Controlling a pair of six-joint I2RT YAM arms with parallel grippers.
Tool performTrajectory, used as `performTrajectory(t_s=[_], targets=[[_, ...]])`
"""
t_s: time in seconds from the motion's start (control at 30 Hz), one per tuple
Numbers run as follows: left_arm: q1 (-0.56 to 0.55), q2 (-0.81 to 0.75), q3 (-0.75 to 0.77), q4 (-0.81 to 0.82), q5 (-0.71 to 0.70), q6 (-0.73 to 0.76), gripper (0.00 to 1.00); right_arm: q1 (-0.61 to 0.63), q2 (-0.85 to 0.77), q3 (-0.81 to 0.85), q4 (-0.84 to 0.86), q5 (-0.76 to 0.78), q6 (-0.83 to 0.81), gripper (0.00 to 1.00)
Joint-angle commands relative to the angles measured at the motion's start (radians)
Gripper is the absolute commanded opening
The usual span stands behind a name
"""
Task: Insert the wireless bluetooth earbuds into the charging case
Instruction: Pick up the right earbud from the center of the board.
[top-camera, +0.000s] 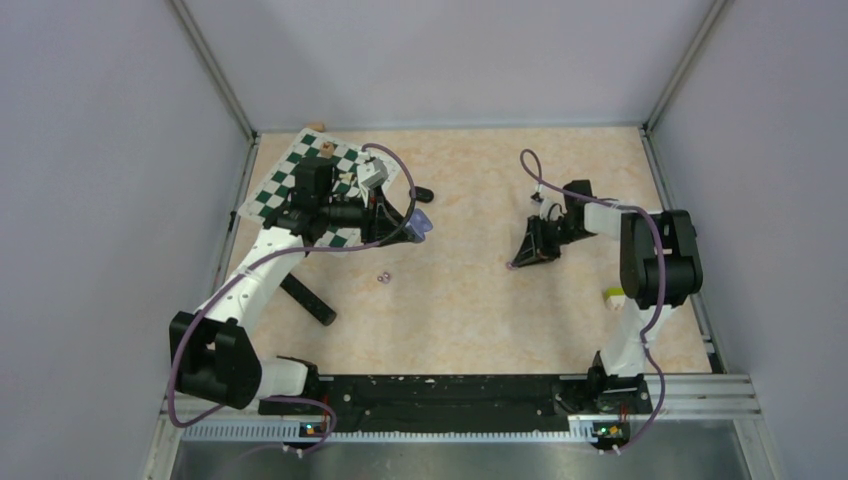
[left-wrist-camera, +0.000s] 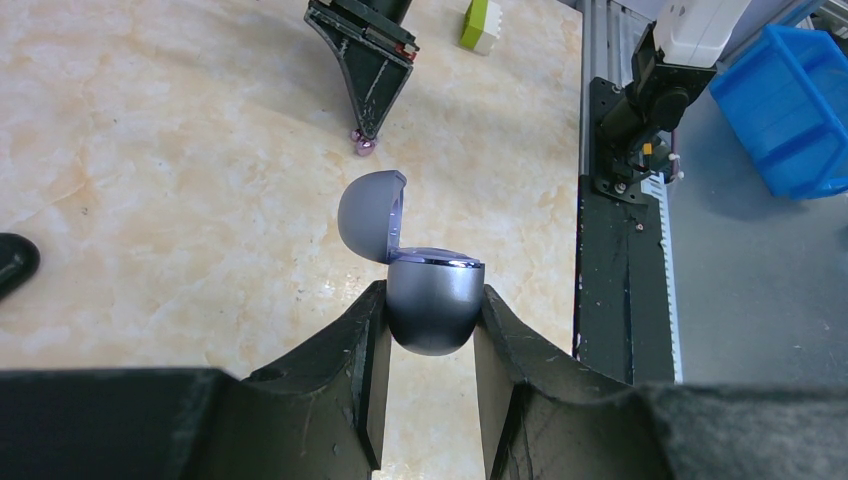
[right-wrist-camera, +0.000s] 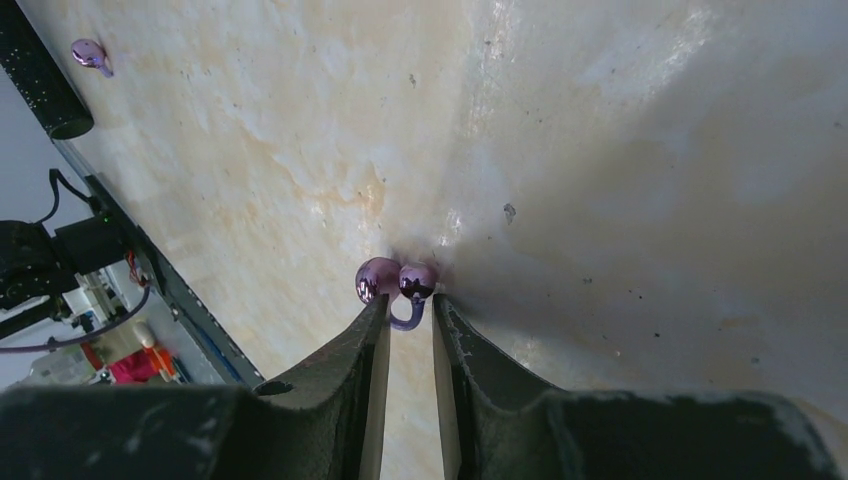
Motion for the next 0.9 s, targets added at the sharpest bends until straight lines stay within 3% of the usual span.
performTrajectory(t_s=[0.0,0.37,0.67,0.87], targets=[[0.004,-0.033,-0.008,0.037,0.009,0.006,0.00,0.004,0.025,-0.009,0.086,0.049,0.001,0.23],[0.004,-0.041,-0.008,0.038,0.007,0.004,0.00,0.005,0.024,-0.008,0.132,-0.030,0.038,0.24],[0.004,-0.050,-0.010,0.036,0.000,0.008,0.00,-0.003,-0.134,-0.053,0.120,0.079,0.008,0.24],[0.004,-0.055,-0.009,0.036,0.000,0.007,0.00,-0.002,-0.105,-0.064,0.036,0.069,-0.059,0.24]])
